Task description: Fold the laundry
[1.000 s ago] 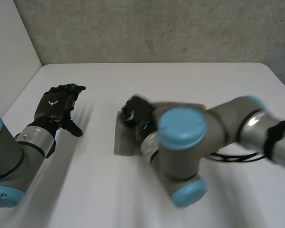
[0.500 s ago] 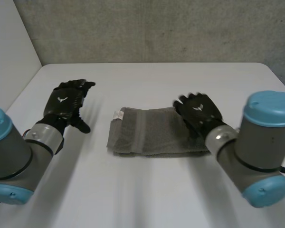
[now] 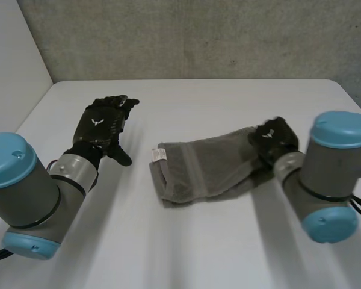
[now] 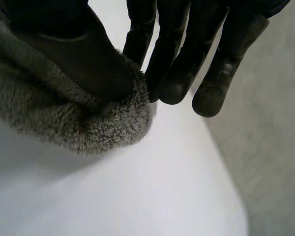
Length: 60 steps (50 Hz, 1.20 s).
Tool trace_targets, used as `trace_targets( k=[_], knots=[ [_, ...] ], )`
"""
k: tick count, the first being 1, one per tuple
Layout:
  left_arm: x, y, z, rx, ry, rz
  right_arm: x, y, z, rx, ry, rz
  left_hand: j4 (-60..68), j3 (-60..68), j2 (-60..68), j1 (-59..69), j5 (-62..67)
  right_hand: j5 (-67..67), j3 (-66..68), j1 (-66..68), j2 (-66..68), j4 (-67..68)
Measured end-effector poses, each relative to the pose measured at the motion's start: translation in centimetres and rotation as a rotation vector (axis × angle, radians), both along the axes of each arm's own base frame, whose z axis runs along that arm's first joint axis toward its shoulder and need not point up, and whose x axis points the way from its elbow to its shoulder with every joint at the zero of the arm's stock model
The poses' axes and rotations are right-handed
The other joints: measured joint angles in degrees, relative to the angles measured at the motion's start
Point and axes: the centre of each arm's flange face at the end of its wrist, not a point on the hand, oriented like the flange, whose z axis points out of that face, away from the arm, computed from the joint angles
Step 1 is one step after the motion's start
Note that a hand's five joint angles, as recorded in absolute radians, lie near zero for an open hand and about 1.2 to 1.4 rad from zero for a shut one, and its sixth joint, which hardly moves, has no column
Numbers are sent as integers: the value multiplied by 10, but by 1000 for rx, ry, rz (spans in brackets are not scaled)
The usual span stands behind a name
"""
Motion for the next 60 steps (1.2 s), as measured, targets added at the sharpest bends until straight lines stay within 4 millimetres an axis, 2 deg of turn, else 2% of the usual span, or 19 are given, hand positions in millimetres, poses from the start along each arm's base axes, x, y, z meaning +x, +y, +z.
trace_targets(
  k=[7,8,11,13,17,22,25,26,27,28,30,36,43,45,50,56,60],
  knots=[
    [2,0,6,-16,7,8,63,42,18,-115,26,221,0,0,0,0,0,3,0,0,0,0],
    [3,0,8,-20,9,11,80,56,17,-127,25,291,0,0,0,0,0,4,1,0,0,0],
    [5,-1,10,-26,12,20,105,84,9,-128,30,421,0,0,0,0,0,4,1,0,5,0],
    [9,-1,12,-30,14,35,123,111,-3,-114,40,539,0,0,0,0,0,4,1,0,5,0],
    [16,-1,13,-27,14,65,134,142,-23,-72,67,662,0,0,0,0,0,4,1,0,5,0],
    [22,-2,11,-21,12,87,131,153,-32,-40,78,695,0,0,0,0,0,4,1,0,5,0],
    [23,-3,11,-21,12,89,126,150,-25,-38,61,670,0,0,0,0,0,-216,-211,-224,-222,-208],
    [23,-3,11,-23,13,88,122,146,-19,-38,45,647,0,0,0,0,0,-352,-351,-355,-353,-336],
    [22,-3,11,-24,13,88,120,144,-16,-37,34,633,0,0,0,0,0,-413,-396,-401,-399,-393],
    [21,-3,12,-28,15,85,115,138,-9,-36,11,603,0,0,0,0,0,-529,-508,-511,-510,-502],
    [20,-4,14,-33,19,81,107,130,2,-28,-33,555,0,0,0,0,0,-622,-610,-601,-602,-603],
    [10,-7,18,-35,61,57,79,100,30,39,-225,390,0,0,0,0,0,-628,-630,-625,-615,-619],
    [-5,-8,7,42,108,22,55,68,37,152,-421,245,0,0,0,0,0,-628,-630,-625,-615,-619],
    [-12,-6,-6,97,104,4,49,57,35,203,-482,205,0,0,0,0,0,-628,-630,-625,-615,-619],
    [-25,0,-29,183,72,-29,48,42,21,299,-535,185,0,0,0,0,0,-628,-630,-625,-615,-619],
    [-40,12,-69,283,6,-69,53,28,-12,440,-525,179,0,0,0,0,0,-628,-630,-625,-615,-619],
    [-43,15,-78,301,-10,-77,55,25,-26,489,-499,169,0,0,0,0,0,-628,-630,-625,-615,-619]
  ],
)
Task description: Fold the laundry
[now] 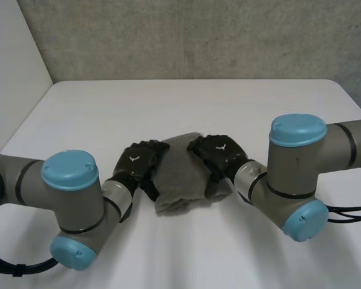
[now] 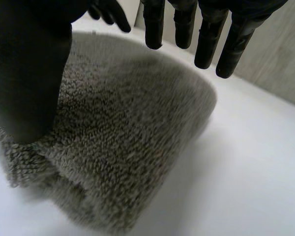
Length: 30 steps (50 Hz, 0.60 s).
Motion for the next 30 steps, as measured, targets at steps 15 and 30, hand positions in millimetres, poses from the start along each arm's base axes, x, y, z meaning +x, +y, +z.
trace_targets(
  k=[15,30],
  knots=[
    [2,-6,128,-261,154,13,-20,-4,109,-218,-126,-65,0,0,0,0,0,0,0,0,0,0],
    [45,5,243,-288,147,163,-77,7,212,-385,-239,-356,0,-2,-1,0,0,0,0,0,0,0]
  ],
)
